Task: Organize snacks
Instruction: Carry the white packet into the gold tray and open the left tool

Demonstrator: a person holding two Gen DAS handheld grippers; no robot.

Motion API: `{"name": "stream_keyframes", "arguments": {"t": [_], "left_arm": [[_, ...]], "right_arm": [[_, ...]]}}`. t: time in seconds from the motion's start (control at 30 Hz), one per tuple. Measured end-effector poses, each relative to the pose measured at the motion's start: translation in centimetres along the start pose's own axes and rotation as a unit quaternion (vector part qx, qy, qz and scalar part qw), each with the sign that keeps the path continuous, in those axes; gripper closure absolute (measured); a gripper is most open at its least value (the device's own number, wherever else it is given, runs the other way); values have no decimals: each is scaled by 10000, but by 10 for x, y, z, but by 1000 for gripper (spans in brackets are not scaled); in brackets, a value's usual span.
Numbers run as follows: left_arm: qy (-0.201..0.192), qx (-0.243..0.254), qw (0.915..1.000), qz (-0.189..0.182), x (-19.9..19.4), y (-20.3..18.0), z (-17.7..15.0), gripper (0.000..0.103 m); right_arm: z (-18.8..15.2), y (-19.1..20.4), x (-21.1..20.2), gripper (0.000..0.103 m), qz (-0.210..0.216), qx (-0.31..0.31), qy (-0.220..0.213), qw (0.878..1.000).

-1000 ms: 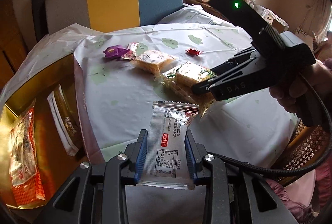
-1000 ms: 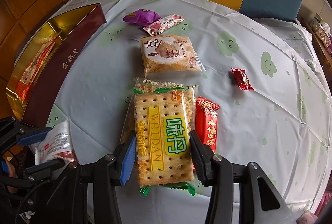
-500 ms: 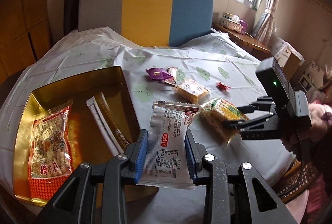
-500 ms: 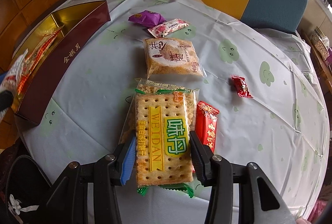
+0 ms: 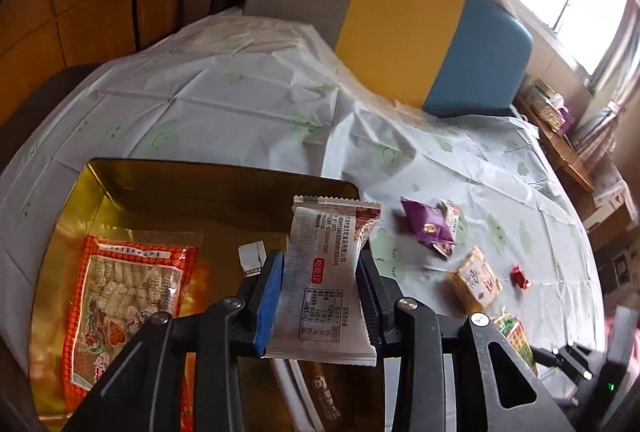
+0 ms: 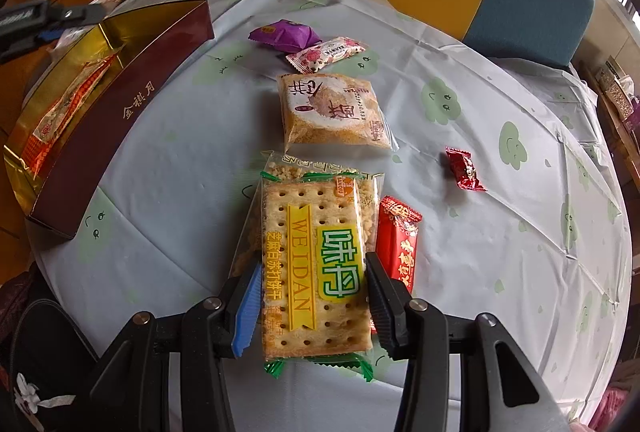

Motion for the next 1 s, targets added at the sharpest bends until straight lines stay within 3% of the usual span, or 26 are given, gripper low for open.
{"name": "stream_keyframes", "arguments": {"t": [0.07, 0.2, 0.53, 1.0], "left_arm": [[43, 3, 9999, -152, 5, -5, 0, 65], [10, 63, 9999, -115, 1, -4, -14, 65], [-125, 511, 9968, 600, -18, 11, -59, 65], [-226, 707, 9940, 799, -46, 20, -92, 64]], "right_arm": [[0, 0, 0, 55, -44, -32, -4, 10000], [0, 0, 0, 55, -32, -23, -5, 10000], [0, 1, -1, 55, -83, -86, -15, 9999], [0, 2, -1, 55, -165, -139, -58, 9998]]}}
Point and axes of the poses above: each gripper's, at about its wrist camera, not at the fingertips, and x roughly the way its jaws point, y to its left, z to its top, the point moved 8 cm from there along x, roughly the way its jaws point, and after that the axes turned 13 degrees about z, right-handed, at the moved point
